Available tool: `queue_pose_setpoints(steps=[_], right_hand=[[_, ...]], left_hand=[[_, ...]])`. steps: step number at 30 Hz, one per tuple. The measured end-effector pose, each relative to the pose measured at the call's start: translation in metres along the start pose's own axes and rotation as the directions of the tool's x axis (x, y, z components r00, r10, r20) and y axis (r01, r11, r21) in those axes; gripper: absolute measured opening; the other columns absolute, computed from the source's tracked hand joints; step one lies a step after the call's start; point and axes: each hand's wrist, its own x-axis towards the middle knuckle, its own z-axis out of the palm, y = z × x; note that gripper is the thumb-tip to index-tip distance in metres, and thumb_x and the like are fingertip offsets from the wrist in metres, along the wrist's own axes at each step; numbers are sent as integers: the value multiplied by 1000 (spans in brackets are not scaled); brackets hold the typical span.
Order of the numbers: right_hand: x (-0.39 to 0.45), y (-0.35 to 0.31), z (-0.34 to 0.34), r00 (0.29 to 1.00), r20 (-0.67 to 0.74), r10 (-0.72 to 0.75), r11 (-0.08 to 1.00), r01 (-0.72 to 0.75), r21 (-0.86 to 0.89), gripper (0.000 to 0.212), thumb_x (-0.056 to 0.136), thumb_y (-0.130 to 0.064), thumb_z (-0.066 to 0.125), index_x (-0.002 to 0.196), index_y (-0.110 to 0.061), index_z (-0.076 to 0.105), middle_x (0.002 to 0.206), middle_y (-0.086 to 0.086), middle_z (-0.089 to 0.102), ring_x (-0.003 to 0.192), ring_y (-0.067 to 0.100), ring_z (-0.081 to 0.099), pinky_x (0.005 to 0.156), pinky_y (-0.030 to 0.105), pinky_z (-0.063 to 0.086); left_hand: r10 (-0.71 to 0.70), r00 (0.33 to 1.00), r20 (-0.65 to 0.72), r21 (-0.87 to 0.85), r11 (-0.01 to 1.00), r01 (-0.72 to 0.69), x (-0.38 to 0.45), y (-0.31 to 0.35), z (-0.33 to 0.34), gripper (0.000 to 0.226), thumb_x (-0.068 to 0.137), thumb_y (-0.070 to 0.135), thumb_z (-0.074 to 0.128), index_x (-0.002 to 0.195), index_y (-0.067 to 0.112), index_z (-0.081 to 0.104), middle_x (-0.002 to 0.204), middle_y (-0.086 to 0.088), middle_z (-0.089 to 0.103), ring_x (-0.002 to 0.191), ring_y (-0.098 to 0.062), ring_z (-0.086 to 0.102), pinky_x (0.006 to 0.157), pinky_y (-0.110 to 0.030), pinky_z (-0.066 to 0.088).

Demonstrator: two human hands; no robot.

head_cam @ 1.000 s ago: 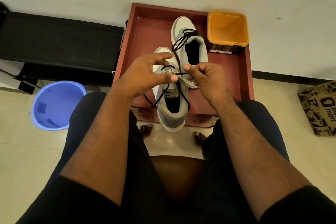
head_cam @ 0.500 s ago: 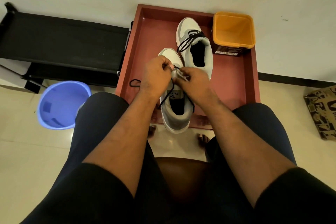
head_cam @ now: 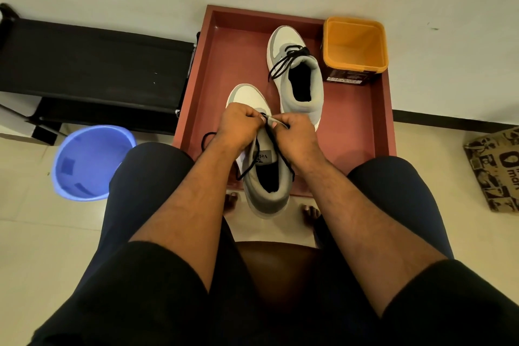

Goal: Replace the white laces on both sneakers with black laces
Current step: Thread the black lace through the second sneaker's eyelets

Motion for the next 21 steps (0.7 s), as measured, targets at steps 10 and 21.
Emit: queue_pose_setpoints(steps=[10, 21], right_hand=[[-5, -4, -5, 998, 57, 16, 995, -21, 97, 18, 93, -17, 60, 88, -17, 77, 84, 0, 74, 81, 16, 68, 74, 30, 56], [6, 3, -9, 965, 193, 176, 930, -228, 288, 19, 91, -18, 62, 80, -15, 77, 84, 3, 75, 83, 16, 69, 82, 34, 56]], left_hand=[[12, 1000, -29, 62, 998, -10, 3, -8, 4, 13, 86, 5, 67, 74, 10, 70, 65, -3, 63, 63, -15, 57, 66, -31, 54], [54, 992, -111, -29, 998, -57, -9, -12, 6, 5, 83, 10, 75, 79, 8, 74, 69, 1, 68, 61, -10, 64, 64, -25, 57]])
